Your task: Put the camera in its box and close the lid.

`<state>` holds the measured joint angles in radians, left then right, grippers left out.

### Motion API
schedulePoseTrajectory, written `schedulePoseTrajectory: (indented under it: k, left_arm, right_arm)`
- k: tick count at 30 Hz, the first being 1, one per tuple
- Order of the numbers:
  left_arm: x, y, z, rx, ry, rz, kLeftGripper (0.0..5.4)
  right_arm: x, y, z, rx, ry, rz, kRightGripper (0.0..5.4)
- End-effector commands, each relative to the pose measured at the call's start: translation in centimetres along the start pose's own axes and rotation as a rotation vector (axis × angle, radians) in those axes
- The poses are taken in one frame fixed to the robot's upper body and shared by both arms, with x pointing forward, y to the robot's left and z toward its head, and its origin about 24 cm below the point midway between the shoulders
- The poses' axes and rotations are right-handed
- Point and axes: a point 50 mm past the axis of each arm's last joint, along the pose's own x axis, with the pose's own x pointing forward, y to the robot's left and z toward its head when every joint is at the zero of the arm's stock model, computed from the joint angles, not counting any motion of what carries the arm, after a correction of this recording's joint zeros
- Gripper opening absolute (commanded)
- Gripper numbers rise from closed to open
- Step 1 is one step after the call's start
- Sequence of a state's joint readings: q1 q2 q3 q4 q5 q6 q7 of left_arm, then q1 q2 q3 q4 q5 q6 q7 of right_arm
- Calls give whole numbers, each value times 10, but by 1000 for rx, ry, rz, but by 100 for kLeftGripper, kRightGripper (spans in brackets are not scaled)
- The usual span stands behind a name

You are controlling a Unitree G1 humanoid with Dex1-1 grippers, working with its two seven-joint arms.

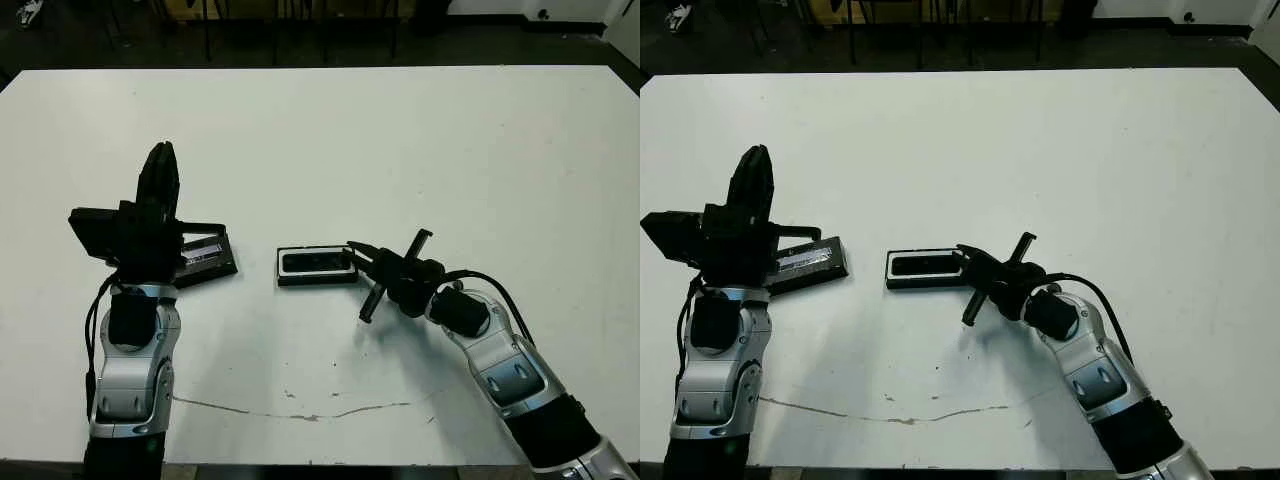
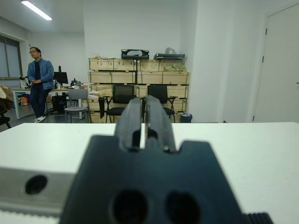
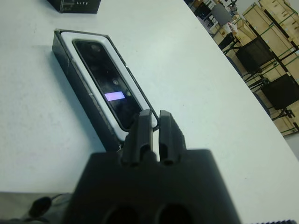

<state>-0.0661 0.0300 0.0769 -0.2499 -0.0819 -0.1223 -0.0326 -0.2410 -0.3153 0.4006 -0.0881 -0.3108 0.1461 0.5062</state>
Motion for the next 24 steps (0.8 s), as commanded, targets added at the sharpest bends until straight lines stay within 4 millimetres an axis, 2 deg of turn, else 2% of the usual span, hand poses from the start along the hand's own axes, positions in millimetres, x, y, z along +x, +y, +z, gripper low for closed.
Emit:
schedulePoseTrajectory:
  k: [1, 5, 7, 11, 16, 20, 24]
  left_arm:
    - [-5, 2, -7, 5, 49, 9, 0]
    - [-5, 3, -6, 9, 45, 9, 0]
    - [-4, 4, -5, 13, 42, 9, 0]
    - [-4, 14, -1, 46, 28, -7, 0]
    - [-5, 31, 8, 135, 22, -30, 0]
    - [-5, 45, 17, 214, 34, -50, 0]
    - [-3, 60, 25, 281, 45, -89, 0]
  right_arm:
    - [-6, 11, -22, 8, 128, 78, 1]
    - [-8, 5, -22, 44, 99, 4, 1]
    - [-12, -4, -19, 117, 34, -86, 1]
    - [-26, -39, -10, 309, -122, -275, 1]
    - [-50, -79, -6, 446, -205, -379, 1]
    - [-64, -92, -9, 521, -184, -424, 1]
    - [-71, -95, -12, 567, -166, -448, 1]
